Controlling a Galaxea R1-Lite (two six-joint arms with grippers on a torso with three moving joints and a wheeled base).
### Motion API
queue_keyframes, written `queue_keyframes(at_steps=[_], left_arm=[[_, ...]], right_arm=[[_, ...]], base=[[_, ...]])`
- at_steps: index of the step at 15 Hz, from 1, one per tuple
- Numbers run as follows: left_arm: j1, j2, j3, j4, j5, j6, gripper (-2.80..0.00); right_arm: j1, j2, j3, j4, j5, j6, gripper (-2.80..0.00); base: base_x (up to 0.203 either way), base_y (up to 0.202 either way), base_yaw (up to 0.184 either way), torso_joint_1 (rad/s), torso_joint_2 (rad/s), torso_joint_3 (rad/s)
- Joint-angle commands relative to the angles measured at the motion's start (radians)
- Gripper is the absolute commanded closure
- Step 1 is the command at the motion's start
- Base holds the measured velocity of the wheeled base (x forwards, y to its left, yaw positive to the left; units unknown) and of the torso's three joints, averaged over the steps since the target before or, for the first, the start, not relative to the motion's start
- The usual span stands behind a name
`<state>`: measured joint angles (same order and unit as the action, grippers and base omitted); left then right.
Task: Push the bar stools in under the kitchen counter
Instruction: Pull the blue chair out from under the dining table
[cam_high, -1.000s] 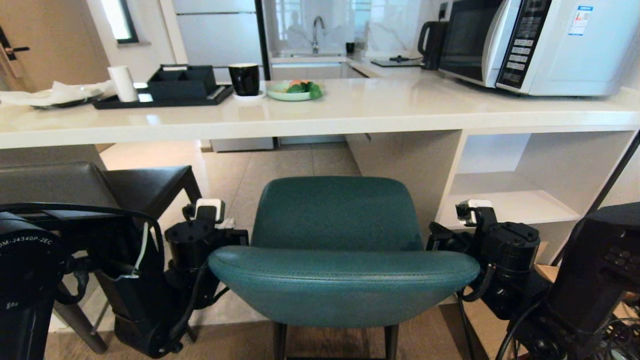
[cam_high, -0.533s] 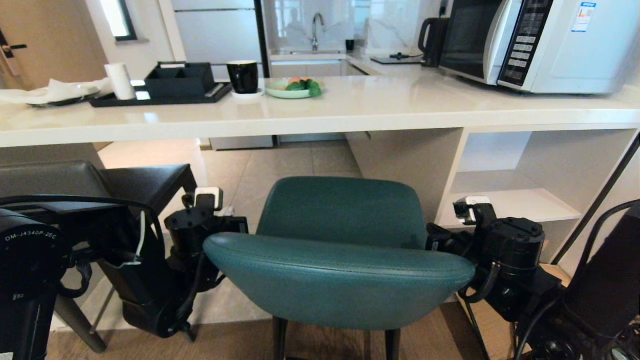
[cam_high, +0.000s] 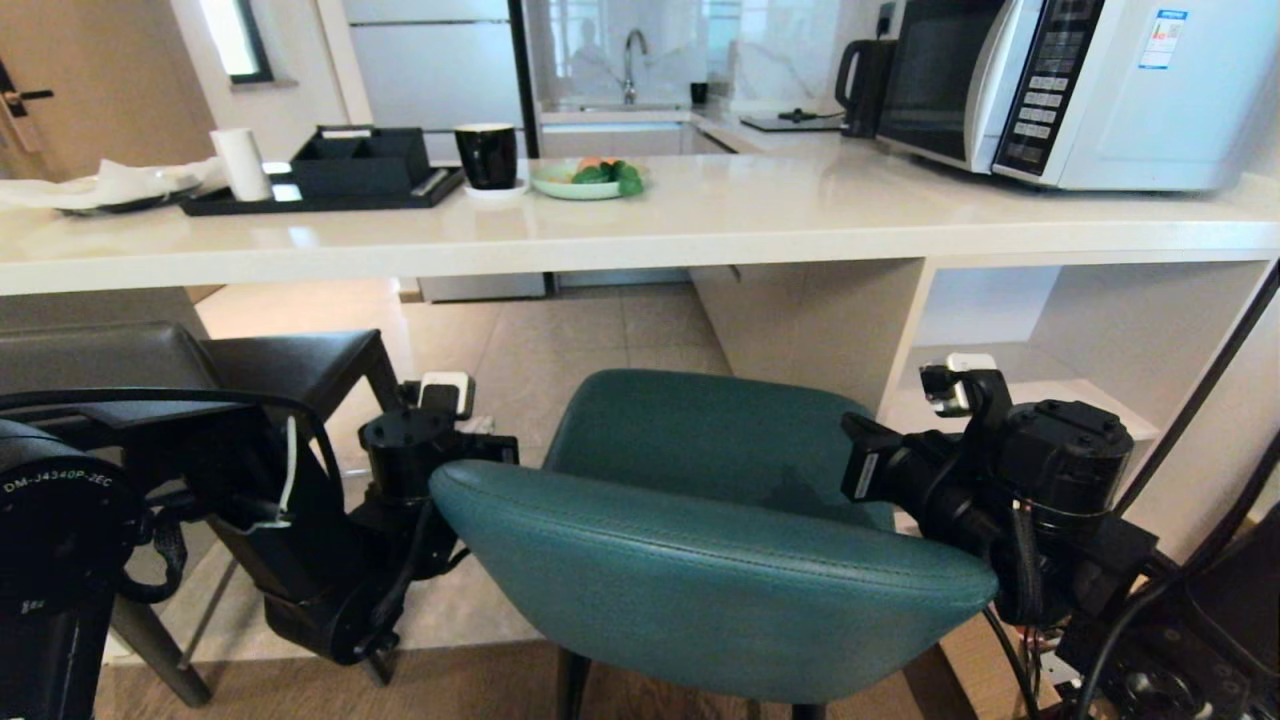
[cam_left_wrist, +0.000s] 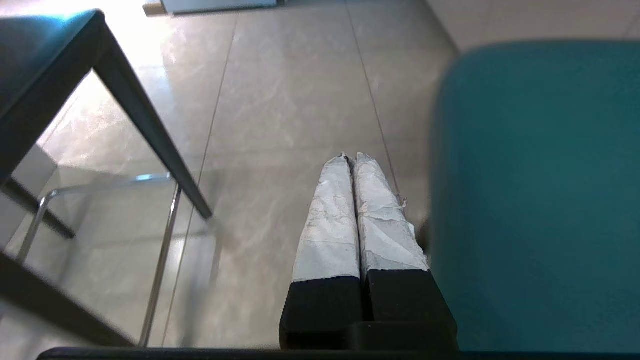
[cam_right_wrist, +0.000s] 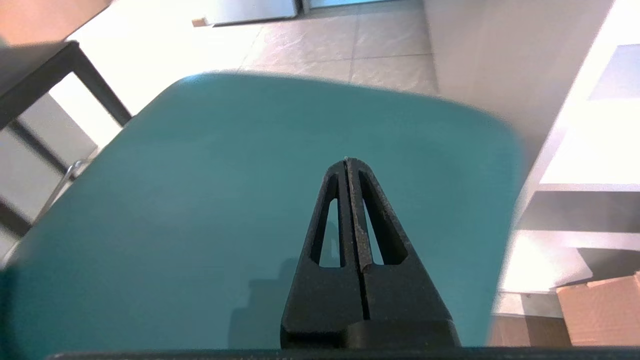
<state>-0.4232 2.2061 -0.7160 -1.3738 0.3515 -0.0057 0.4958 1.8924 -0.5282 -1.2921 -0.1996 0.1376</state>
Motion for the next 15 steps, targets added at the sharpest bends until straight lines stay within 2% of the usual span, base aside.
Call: queue_keyframes(at_steps=[1, 6, 12, 15], left_arm=[[-0.008, -0.043, 0.05, -0.011, 0.003, 0.0, 0.0], [-0.01, -0.13, 0.16, -0.015, 0.002, -0.003, 0.0], [-0.016, -0.218, 0.203, -0.009, 0.003, -0.005, 0.0], [-0.016, -0.195, 0.196, -0.01, 0.004, -0.005, 0.0]], right_arm=[[-0.013, 0.051, -0.014, 0.002, -0.008, 0.006, 0.0], [-0.08, 0.159, -0.09, -0.004, -0.009, 0.021, 0.0], [-0.149, 0.269, -0.155, -0.007, -0.016, 0.071, 0.0], [-0.161, 0.306, -0.153, -0.044, -0.017, 0.073, 0.0]], base=[[0.0, 0.0, 0.0, 0.0, 0.0, 0.0], [0.0, 0.0, 0.0, 0.0, 0.0, 0.0], [0.0, 0.0, 0.0, 0.0, 0.0, 0.0], [0.0, 0.0, 0.0, 0.0, 0.0, 0.0]])
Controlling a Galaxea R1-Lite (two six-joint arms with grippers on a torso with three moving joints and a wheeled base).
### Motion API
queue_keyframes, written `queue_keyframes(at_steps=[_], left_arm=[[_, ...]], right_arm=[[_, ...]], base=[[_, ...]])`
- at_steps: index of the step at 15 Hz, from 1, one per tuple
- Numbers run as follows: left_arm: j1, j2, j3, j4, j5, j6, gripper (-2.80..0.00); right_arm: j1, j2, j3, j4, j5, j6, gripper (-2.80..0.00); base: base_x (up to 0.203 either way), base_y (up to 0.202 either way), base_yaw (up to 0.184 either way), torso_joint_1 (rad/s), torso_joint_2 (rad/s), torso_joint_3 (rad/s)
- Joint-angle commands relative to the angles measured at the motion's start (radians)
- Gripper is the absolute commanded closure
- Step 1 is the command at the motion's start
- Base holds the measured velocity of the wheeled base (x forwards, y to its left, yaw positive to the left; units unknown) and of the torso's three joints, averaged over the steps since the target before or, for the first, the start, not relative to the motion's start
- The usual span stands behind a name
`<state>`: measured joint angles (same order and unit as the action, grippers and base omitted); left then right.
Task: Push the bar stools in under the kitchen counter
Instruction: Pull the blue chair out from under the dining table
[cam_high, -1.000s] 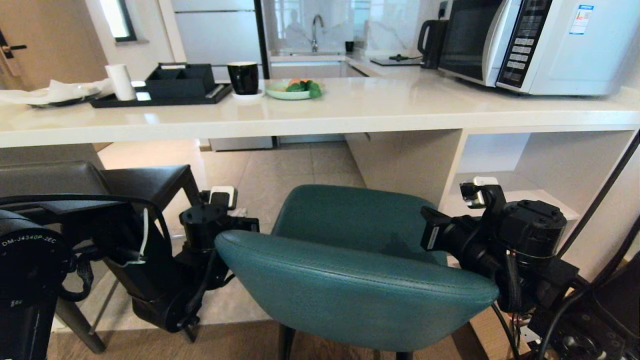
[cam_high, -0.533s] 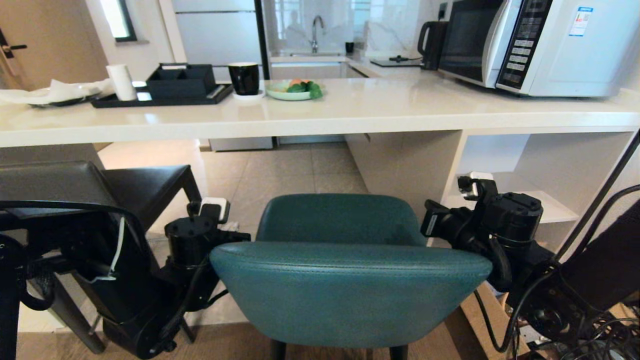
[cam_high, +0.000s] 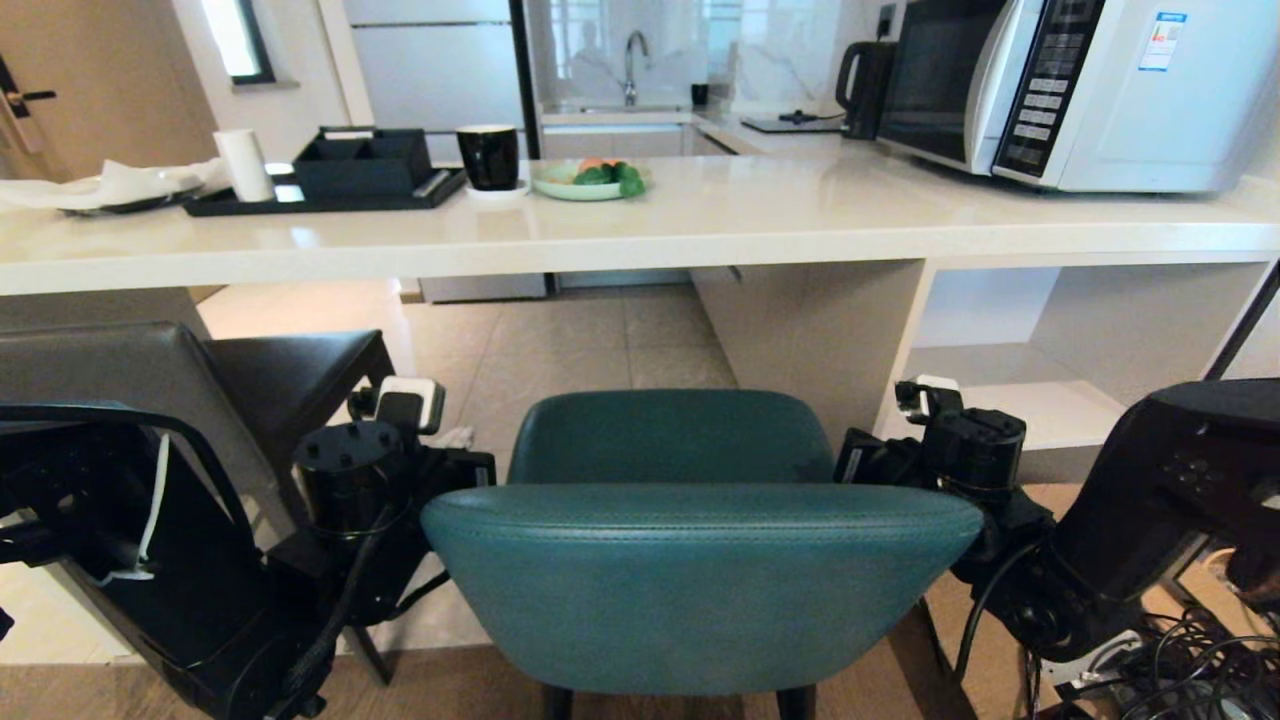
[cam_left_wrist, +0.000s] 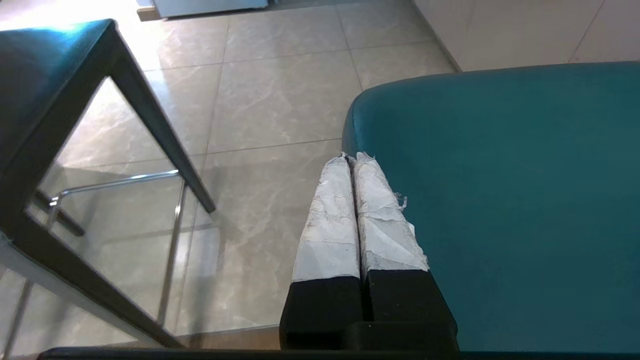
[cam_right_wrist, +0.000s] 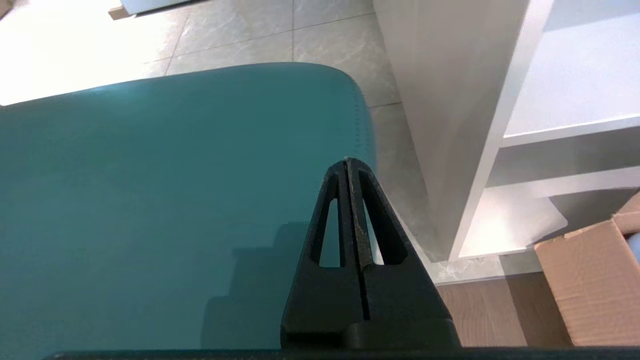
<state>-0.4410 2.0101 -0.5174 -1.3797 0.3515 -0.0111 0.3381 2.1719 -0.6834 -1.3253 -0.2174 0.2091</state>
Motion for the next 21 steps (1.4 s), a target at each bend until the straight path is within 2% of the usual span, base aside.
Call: queue_keyframes(at_steps=[1, 8, 12, 15, 19, 21], left_arm=[[0.013, 0.03, -0.006, -0.01, 0.004, -0.002, 0.0], [0.065, 0.327, -0.087, -0.148, 0.005, 0.003, 0.0], [0.068, 0.307, -0.058, -0.15, 0.004, 0.002, 0.0], [0.068, 0.294, -0.058, -0.15, 0.003, 0.002, 0.0], [0.05, 0.281, -0.039, -0.15, 0.004, -0.002, 0.0], [0.029, 0.231, 0.017, -0.15, 0.002, -0.004, 0.0]], right_arm=[[-0.004, 0.032, 0.015, -0.028, -0.01, 0.001, 0.0], [0.021, 0.007, 0.202, -0.191, -0.017, -0.005, 0.0], [0.093, -0.045, 0.277, -0.205, -0.022, -0.003, 0.0], [0.161, -0.062, 0.289, -0.205, -0.073, -0.001, 0.0], [0.148, -0.041, 0.28, -0.205, -0.074, 0.006, 0.0], [0.137, -0.003, 0.251, -0.205, -0.074, 0.007, 0.0]], base=[[0.0, 0.0, 0.0, 0.0, 0.0, 0.0], [0.0, 0.0, 0.0, 0.0, 0.0, 0.0], [0.0, 0.0, 0.0, 0.0, 0.0, 0.0], [0.0, 0.0, 0.0, 0.0, 0.0, 0.0], [0.0, 0.0, 0.0, 0.0, 0.0, 0.0], [0.0, 0.0, 0.0, 0.0, 0.0, 0.0]])
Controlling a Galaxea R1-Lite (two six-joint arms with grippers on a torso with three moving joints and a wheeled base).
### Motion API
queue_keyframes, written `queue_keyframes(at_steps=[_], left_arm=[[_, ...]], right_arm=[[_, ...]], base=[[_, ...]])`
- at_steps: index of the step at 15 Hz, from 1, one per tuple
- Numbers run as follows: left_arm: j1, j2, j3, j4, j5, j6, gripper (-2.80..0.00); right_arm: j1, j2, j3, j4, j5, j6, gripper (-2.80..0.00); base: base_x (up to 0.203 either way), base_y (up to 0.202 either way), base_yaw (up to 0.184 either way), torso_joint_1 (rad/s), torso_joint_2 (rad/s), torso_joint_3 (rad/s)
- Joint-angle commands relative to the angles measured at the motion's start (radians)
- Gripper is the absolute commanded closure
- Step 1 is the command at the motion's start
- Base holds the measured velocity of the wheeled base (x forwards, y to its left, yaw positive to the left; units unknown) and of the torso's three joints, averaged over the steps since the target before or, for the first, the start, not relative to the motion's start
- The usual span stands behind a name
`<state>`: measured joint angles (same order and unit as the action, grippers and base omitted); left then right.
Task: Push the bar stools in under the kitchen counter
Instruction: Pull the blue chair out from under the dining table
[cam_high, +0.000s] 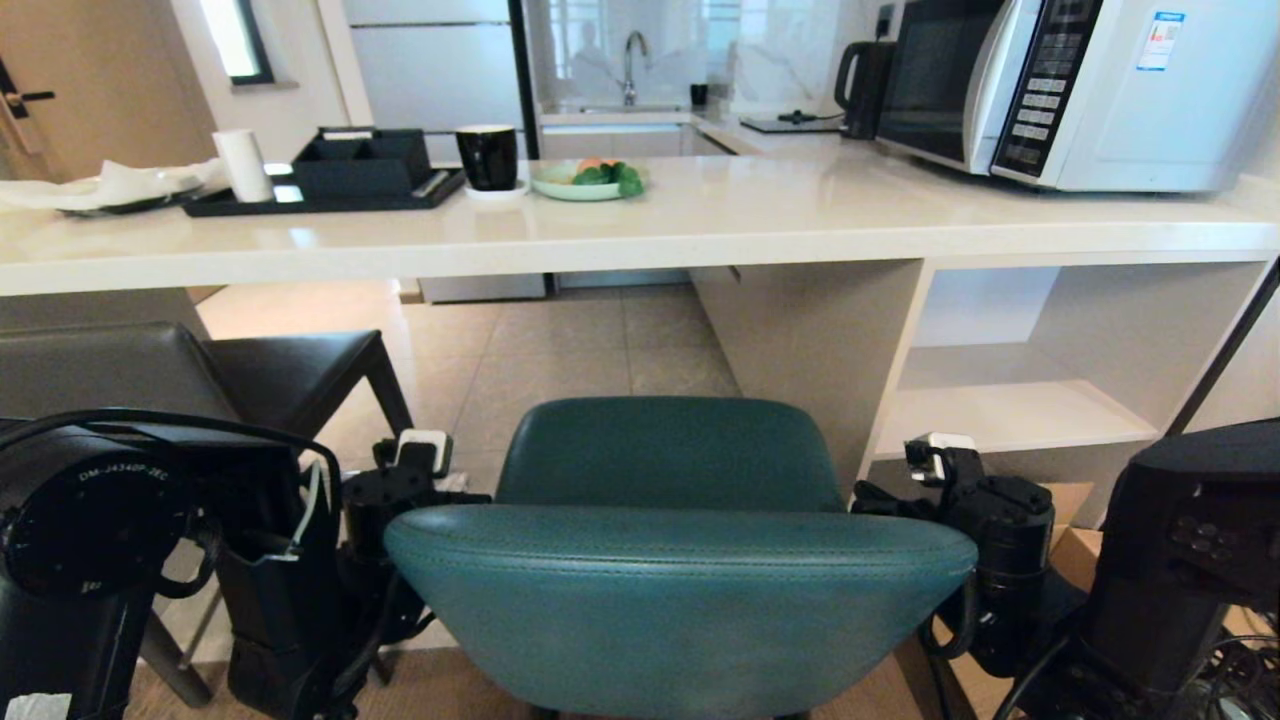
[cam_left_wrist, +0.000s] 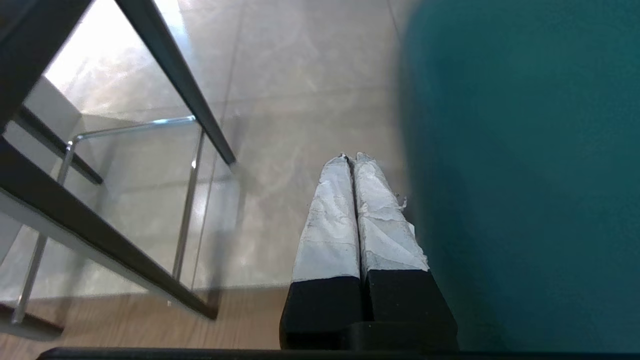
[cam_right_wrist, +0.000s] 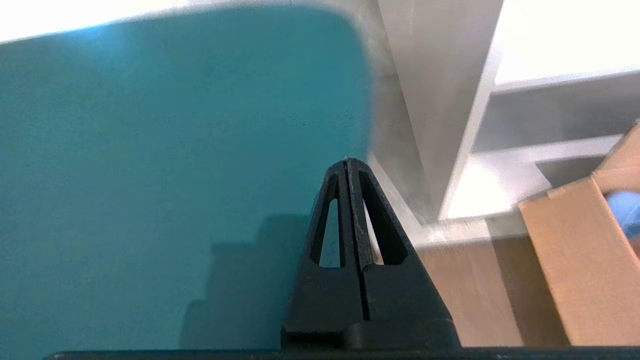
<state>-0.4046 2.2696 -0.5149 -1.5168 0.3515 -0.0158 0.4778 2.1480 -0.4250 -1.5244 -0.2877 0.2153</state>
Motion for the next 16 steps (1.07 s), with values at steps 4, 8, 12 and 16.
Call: queue_keyframes(at_steps=[4, 8, 12, 16], left_arm=[[-0.058, -0.107, 0.1, -0.013, 0.005, -0.027, 0.0], [-0.031, -0.091, 0.094, -0.013, 0.016, -0.024, 0.0], [-0.007, -0.059, 0.064, -0.013, 0.016, -0.026, 0.0], [-0.005, -0.055, 0.071, -0.013, 0.014, -0.029, 0.0]], right_arm=[[-0.008, 0.075, -0.067, -0.006, -0.002, -0.001, 0.0], [-0.006, 0.075, -0.059, -0.006, -0.002, -0.002, 0.0], [0.031, 0.026, 0.011, -0.006, -0.004, 0.0, 0.0], [0.045, 0.006, 0.028, -0.006, -0.007, 0.001, 0.0]], base=[[0.0, 0.0, 0.0, 0.0, 0.0, 0.0], [0.0, 0.0, 0.0, 0.0, 0.0, 0.0], [0.0, 0.0, 0.0, 0.0, 0.0, 0.0], [0.0, 0.0, 0.0, 0.0, 0.0, 0.0]])
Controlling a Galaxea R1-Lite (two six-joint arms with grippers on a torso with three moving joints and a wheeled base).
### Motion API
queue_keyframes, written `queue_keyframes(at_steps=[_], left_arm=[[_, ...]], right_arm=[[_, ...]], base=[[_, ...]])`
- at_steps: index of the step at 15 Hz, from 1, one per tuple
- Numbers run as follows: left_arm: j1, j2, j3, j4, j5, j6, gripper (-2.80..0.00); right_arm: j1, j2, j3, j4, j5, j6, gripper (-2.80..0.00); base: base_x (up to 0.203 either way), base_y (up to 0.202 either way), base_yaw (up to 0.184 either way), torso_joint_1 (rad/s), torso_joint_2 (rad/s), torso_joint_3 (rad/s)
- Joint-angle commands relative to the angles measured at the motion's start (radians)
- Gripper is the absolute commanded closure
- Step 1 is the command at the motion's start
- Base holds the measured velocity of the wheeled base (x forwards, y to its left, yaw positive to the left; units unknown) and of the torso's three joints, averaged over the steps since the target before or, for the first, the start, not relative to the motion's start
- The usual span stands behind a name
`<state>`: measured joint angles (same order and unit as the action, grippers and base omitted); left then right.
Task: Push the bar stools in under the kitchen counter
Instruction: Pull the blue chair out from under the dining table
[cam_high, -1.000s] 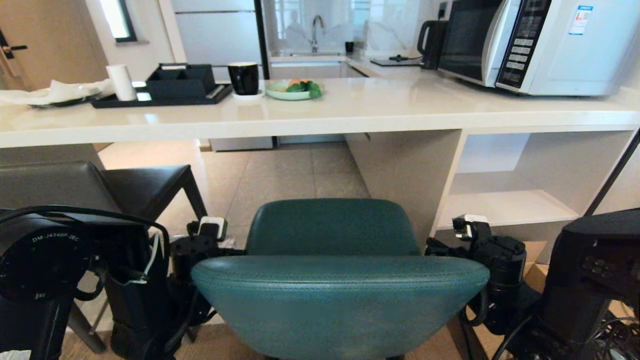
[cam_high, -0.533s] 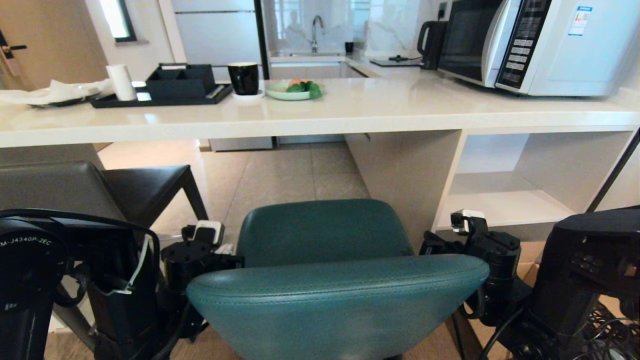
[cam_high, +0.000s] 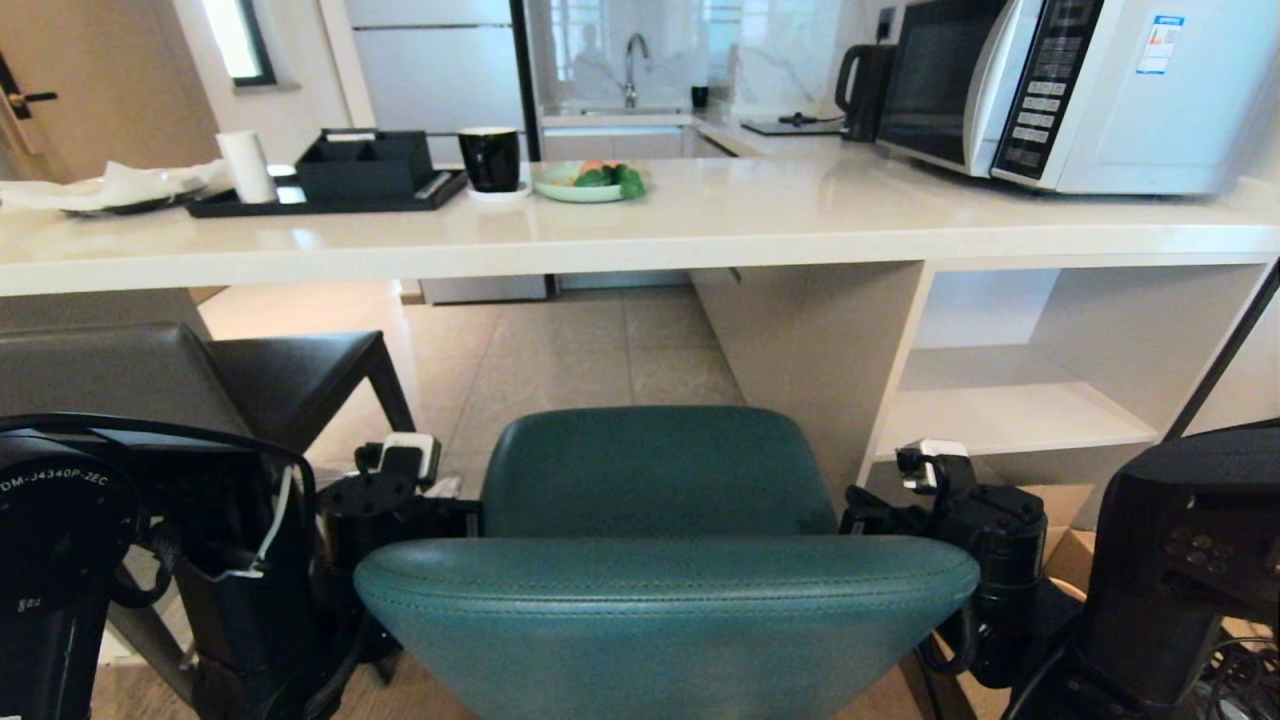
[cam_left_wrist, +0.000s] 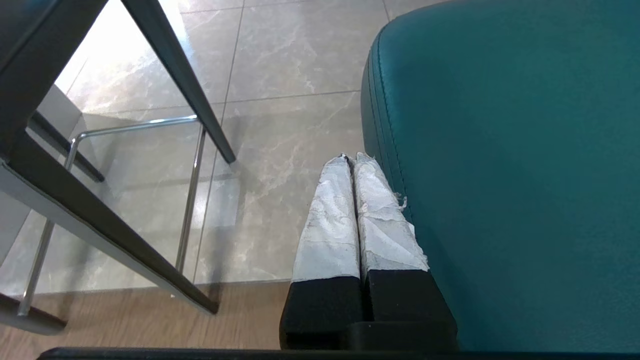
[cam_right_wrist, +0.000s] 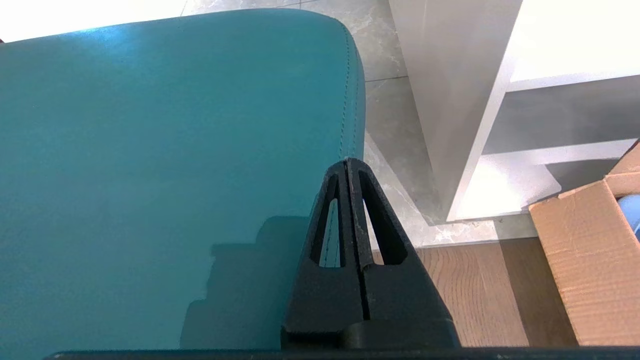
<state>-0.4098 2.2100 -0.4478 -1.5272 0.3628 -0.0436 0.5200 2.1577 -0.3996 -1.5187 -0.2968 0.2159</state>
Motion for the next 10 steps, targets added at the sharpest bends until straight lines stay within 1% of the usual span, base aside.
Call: queue_keyframes(at_steps=[1, 3, 4, 5, 6, 7, 8, 10], left_arm=[[0.0, 0.008, 0.008, -0.003, 0.002, -0.001, 0.0], [-0.012, 0.002, 0.032, -0.003, 0.004, -0.001, 0.0], [-0.03, -0.009, 0.069, -0.003, 0.004, -0.003, 0.0], [-0.062, -0.027, 0.112, -0.003, 0.007, -0.019, 0.0], [-0.091, -0.045, 0.133, -0.003, 0.023, -0.056, 0.0], [-0.101, -0.051, 0.142, -0.003, 0.055, -0.076, 0.0], [-0.104, -0.055, 0.148, -0.003, 0.066, -0.078, 0.0], [-0.102, -0.053, 0.154, -0.003, 0.068, -0.081, 0.0]], right_arm=[[0.003, -0.004, 0.002, -0.011, 0.002, 0.0, 0.0], [-0.007, 0.009, -0.013, -0.011, 0.002, 0.0, 0.0], [-0.012, 0.02, -0.027, -0.011, 0.004, 0.0, 0.0], [-0.017, 0.041, -0.048, -0.011, 0.004, 0.0, 0.0], [-0.019, 0.057, -0.063, -0.011, 0.004, -0.001, 0.0], [-0.02, 0.069, -0.071, -0.011, 0.004, -0.001, 0.0], [-0.02, 0.077, -0.074, -0.011, 0.004, -0.001, 0.0], [-0.019, 0.07, -0.065, -0.011, 0.004, -0.001, 0.0]], base=[[0.0, 0.0, 0.0, 0.0, 0.0, 0.0], [0.0, 0.0, 0.0, 0.0, 0.0, 0.0], [0.0, 0.0, 0.0, 0.0, 0.0, 0.0], [0.0, 0.0, 0.0, 0.0, 0.0, 0.0], [0.0, 0.0, 0.0, 0.0, 0.0, 0.0], [0.0, 0.0, 0.0, 0.0, 0.0, 0.0], [0.0, 0.0, 0.0, 0.0, 0.0, 0.0], [0.0, 0.0, 0.0, 0.0, 0.0, 0.0]])
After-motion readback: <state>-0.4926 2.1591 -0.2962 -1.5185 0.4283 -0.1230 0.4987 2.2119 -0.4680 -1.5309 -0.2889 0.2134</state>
